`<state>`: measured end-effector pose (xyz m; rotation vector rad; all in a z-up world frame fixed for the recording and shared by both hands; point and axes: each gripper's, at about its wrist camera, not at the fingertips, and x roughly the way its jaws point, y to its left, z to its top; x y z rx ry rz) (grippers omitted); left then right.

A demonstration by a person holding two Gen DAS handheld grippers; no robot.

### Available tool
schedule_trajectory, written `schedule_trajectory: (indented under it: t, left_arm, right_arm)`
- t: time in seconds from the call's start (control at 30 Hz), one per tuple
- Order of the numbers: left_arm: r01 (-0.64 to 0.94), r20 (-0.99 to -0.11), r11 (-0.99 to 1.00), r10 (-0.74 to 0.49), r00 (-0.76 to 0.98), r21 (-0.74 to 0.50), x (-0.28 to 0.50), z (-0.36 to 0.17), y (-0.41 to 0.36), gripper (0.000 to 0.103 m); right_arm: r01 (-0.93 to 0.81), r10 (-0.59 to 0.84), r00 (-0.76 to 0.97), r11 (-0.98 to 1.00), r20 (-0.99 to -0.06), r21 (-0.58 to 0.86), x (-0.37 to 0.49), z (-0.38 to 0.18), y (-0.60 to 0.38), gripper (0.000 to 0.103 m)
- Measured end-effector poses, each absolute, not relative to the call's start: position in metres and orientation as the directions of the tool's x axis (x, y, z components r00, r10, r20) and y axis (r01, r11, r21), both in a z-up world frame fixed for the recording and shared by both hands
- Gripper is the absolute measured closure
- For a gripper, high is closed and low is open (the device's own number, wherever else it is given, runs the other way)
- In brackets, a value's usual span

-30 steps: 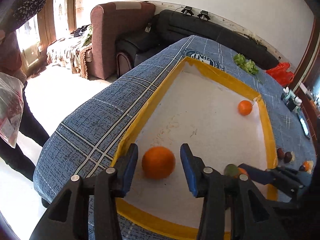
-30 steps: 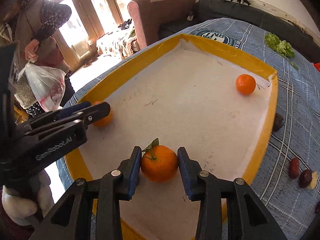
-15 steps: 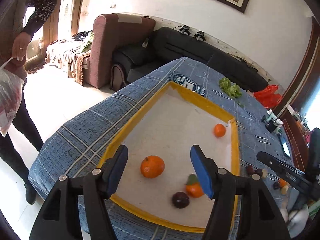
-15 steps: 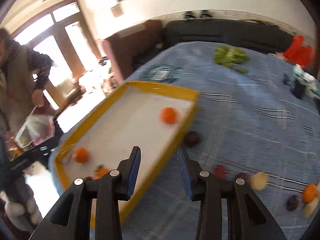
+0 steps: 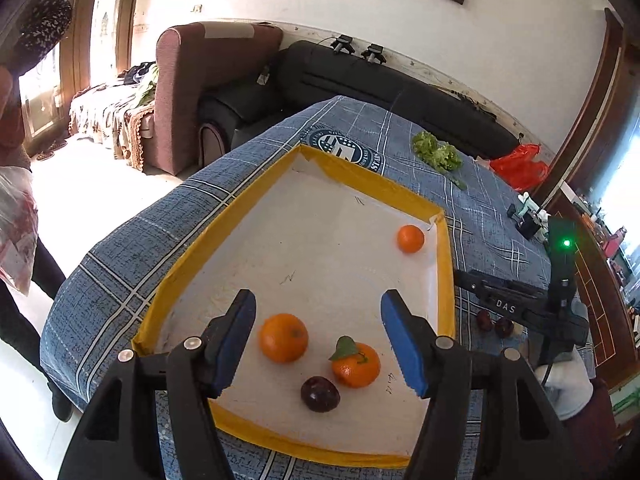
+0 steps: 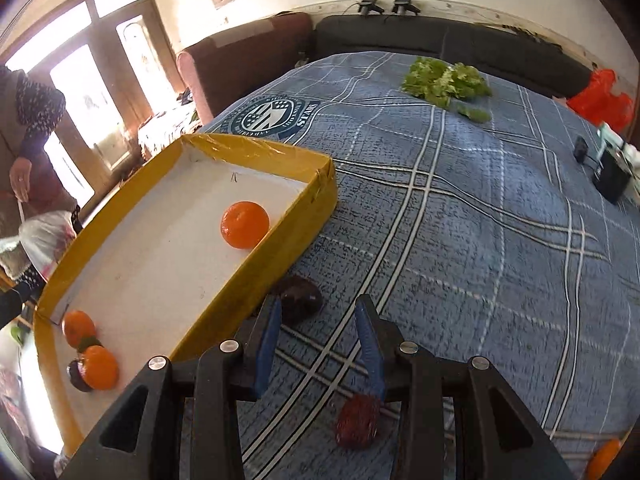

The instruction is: Organize fruits

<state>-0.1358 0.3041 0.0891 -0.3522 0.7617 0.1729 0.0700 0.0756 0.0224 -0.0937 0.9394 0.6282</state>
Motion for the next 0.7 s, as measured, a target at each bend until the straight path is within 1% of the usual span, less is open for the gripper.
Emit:
schedule_trajectory:
  t: [0.2, 0.23, 0.27, 0.3, 0.43, 0.53, 0.7]
  left_arm:
    - [-0.271, -0.716, 0.929, 0.010, 0.698, -0.252, -0.127, 0.082, 0.296, 0.038]
    - [-0.269, -0.717, 0.930, 0.007, 0.698, -0.252, -0.127, 0.081, 0.295, 0.038]
    - [-0.265, -0.717, 0.931, 0.005, 0.697, -0.251, -0.126, 0.081, 0.293, 0.038]
    - [-0.263, -0.717, 0.932, 0.005, 0.697, -0.250, -0.126, 0.080, 0.292, 0.038]
    - [-0.264, -0.720, 0.931, 0.002, 0.693, -0.251, -0.125, 0.082, 0.288, 0.038]
    - [-0.258, -0.715, 0.935, 0.007, 0.699, -0.243, -0.129, 0.088, 0.284, 0.038]
    - [-0.237, -0.705, 0.941, -0.001, 0.709, -0.239, -0.136, 0.096, 0.272, 0.038]
  right_arm:
    - [-0.574, 0.477, 0.389, 0.795, -0.788, 0.197, 0.074, 0.012, 0.088, 0.061]
    - [-0.566, 0.486, 0.382, 0.795, -0.786, 0.216, 0.077, 0.010, 0.087, 0.062]
    - [-0.560, 0.492, 0.377, 0.796, -0.784, 0.230, 0.078, 0.010, 0.086, 0.067]
    - [-0.553, 0.498, 0.369, 0.796, -0.785, 0.245, 0.079, 0.010, 0.086, 0.070]
    - [-0.537, 0.500, 0.363, 0.802, -0.787, 0.262, 0.076, 0.012, 0.083, 0.070]
    - [-0.526, 0.514, 0.369, 0.802, -0.774, 0.282, 0.061, 0.022, 0.075, 0.070]
    - [-0.571, 0.535, 0.383, 0.778, -0.753, 0.262, 0.002, 0.049, 0.051, 0.070]
